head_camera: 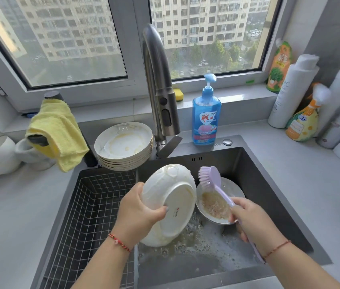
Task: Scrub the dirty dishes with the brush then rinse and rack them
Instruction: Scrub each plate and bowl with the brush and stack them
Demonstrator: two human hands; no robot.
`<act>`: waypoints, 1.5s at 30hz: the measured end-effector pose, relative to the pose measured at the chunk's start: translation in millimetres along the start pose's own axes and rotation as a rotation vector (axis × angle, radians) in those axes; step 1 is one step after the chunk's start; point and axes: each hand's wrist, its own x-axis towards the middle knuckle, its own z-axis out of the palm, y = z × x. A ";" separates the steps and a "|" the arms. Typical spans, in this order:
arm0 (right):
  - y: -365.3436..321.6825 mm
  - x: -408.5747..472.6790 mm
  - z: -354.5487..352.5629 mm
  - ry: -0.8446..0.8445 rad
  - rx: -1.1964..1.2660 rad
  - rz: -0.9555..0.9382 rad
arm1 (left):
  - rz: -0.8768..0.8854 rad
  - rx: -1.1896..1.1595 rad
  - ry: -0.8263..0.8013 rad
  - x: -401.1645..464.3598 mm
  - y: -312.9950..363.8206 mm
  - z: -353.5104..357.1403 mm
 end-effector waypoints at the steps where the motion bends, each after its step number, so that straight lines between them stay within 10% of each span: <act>1: 1.7 -1.5 2.7 -0.023 -0.012 0.017 | -0.005 -0.007 0.008 0.1 -0.5 0.5; 15: -52.2 -72.4 26.2 -0.198 -0.400 -0.504 | -0.088 -0.082 0.029 -1.3 8.0 12.0; 25: -26.6 -36.2 14.9 -0.092 -0.027 0.073 | 0.001 -0.135 0.057 -3.5 4.1 0.3; 34: -61.3 -71.5 26.8 -0.182 -0.585 -0.626 | -0.051 -0.102 0.018 -0.2 1.0 16.8; 45: -11.7 0.6 15.1 0.001 0.049 0.118 | -0.054 -0.428 0.096 2.1 3.9 7.5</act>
